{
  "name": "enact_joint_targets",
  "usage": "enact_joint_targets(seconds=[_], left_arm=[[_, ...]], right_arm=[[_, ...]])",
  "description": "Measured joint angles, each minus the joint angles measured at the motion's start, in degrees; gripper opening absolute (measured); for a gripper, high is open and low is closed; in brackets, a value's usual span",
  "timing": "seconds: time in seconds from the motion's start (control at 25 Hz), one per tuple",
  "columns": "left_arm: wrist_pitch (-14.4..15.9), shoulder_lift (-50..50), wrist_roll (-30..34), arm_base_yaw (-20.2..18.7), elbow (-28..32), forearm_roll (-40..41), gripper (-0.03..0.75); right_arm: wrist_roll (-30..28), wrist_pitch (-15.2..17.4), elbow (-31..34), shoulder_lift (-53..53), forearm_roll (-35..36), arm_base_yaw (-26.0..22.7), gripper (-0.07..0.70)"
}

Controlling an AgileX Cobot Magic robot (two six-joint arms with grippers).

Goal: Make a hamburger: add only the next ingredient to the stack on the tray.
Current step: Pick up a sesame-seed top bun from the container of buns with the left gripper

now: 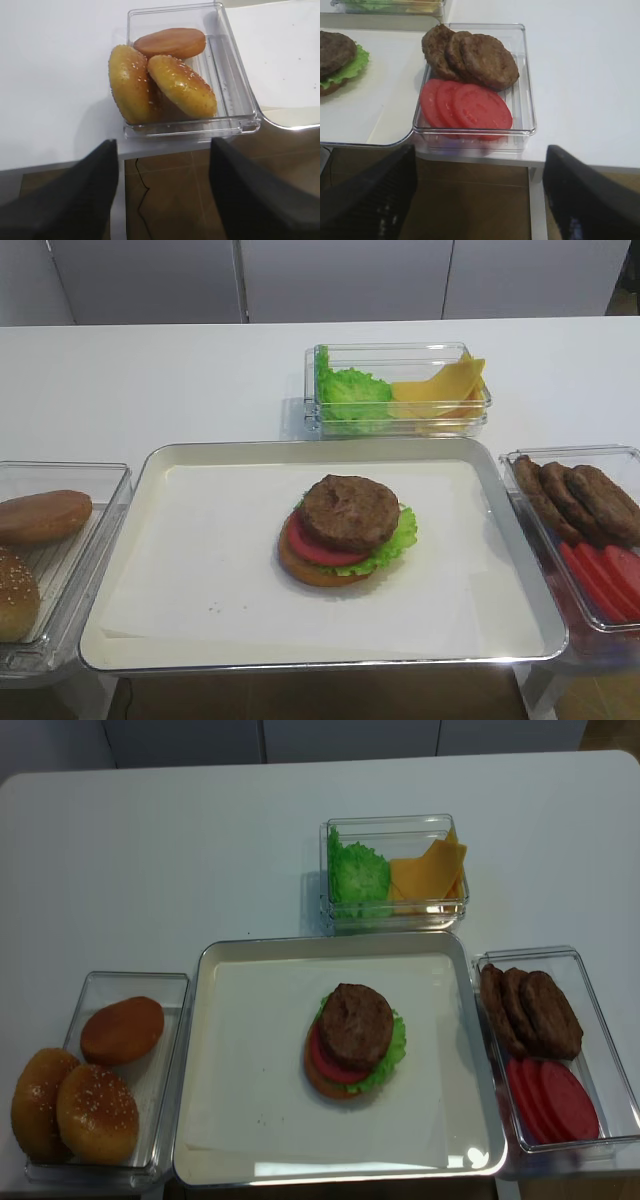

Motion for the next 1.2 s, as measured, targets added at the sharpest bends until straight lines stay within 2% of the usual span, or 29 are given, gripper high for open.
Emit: enact_joint_targets(seconds=[0.4,0.68,0.88,1.2], left_arm=[[0.0,0.0,-0.29,0.0,-0.1,0.29,0.433],[0.46,0.88,-3.13,0.0,-3.8,0.55,0.496],[1.05,10.67,-7.04,0.0,-6.39,0.68,0.501],[-3.23,31.31,-11.09,0.0,-12.45,3.96,0.501]], right_arm=[[0.0,0.0,0.0,0.0,0.0,0.0,0.61],[0.11,0.0,0.0,0.0,0.0,0.0,0.61],[0.11,0.0,0.0,0.0,0.0,0.0,0.61],[0.19,0.0,0.0,0.0,0.0,0.0,0.61]])
